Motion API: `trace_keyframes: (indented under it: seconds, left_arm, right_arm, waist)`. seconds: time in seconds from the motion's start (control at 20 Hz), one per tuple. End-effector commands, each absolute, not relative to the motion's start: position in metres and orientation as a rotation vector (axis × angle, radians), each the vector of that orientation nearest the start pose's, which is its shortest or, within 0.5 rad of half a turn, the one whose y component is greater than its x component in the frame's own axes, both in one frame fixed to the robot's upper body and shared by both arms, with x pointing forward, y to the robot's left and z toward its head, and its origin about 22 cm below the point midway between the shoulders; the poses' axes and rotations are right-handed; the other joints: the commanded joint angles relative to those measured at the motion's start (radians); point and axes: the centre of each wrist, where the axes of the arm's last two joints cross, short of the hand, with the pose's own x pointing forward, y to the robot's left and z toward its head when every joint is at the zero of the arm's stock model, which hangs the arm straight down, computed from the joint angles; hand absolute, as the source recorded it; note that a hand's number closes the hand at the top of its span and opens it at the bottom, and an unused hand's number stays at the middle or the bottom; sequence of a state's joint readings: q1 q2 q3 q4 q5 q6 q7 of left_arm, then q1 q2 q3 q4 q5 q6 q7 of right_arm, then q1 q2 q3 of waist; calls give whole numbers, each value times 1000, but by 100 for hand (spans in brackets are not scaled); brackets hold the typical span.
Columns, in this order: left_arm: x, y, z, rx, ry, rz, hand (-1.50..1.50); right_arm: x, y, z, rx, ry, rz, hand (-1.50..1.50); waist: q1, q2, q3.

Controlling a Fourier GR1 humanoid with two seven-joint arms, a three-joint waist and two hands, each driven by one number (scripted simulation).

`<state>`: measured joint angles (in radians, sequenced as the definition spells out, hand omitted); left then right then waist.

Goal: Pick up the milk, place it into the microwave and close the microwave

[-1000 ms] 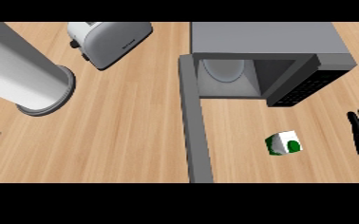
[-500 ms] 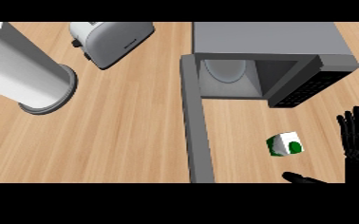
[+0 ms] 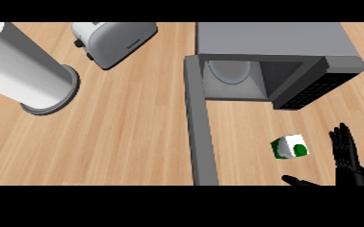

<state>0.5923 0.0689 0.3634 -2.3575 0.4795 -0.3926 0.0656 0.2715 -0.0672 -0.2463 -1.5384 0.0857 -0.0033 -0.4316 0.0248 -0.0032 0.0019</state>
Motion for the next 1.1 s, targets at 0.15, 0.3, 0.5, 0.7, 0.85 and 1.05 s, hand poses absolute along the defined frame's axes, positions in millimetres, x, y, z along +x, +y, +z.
trace_keyframes:
  seconds: [0.15,0.3,0.5,0.7,0.85,1.05]
  left_arm:
    - [51,321,145,-115,-1975,23,-150]
    - [41,318,136,-131,-1968,25,-150]
    - [49,326,133,-128,-1961,60,-150]
    - [38,314,144,-143,-1962,19,-150]
    - [40,328,136,-148,-1969,42,-150]
    - [39,326,126,-133,-1955,55,-150]
  right_arm:
    - [160,-345,-88,-457,-1643,0,-150]
    - [151,-339,-114,-486,-1643,44,-150]
    - [160,-358,-126,-477,-1639,63,-150]
    - [162,-350,-144,-419,-1648,13,-150]
    - [175,-339,-154,-403,-1660,23,-150]
    - [177,-362,-158,-357,-1692,-23,-150]
  waist:
    - [5,1,0]
    - [11,-1,0]
    - [-2,3,1]
    - [5,3,2]
    - [9,3,2]
    - [4,5,2]
